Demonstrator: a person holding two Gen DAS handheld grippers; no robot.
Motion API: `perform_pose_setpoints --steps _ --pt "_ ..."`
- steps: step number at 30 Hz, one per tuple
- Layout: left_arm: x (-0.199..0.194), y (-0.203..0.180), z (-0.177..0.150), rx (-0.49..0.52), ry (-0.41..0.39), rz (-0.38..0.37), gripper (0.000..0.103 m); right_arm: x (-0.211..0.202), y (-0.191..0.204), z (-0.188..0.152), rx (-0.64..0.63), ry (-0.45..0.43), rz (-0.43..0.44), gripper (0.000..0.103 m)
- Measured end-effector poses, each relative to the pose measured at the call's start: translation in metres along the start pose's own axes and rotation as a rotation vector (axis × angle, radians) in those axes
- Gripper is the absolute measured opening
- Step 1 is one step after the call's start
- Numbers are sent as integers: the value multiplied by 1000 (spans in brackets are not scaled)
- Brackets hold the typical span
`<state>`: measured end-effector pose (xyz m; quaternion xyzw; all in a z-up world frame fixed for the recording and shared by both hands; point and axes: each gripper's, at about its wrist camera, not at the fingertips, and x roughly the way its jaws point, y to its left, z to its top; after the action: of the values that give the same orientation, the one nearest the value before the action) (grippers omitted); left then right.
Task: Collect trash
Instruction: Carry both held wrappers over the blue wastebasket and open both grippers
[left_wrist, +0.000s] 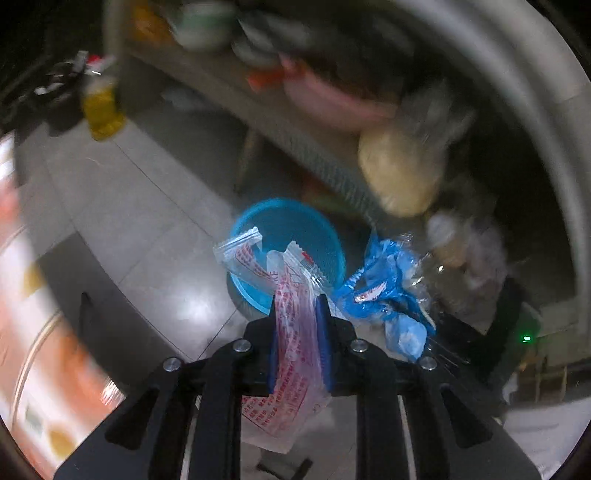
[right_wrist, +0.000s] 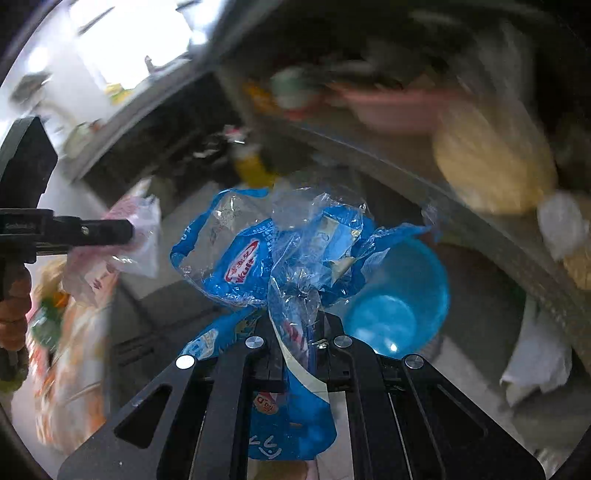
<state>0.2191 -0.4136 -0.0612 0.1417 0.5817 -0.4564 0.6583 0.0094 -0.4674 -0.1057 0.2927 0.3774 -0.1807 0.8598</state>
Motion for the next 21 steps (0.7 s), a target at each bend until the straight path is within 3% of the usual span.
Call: perform_pose_setpoints --steps 4,11,17,21 --pt "102 -1 38 -8 166 41 18 52 -34 2 112 80 -25 6" --pt "220 20 65 -91 293 94 27 147 -84 4 265 249 -73 6" --pt "246 35 80 -160 291 136 65 191 -94 11 279 349 -132 9" --pt "240 30 81 -153 266 136 70 201 -91 13 255 386 -155 11"
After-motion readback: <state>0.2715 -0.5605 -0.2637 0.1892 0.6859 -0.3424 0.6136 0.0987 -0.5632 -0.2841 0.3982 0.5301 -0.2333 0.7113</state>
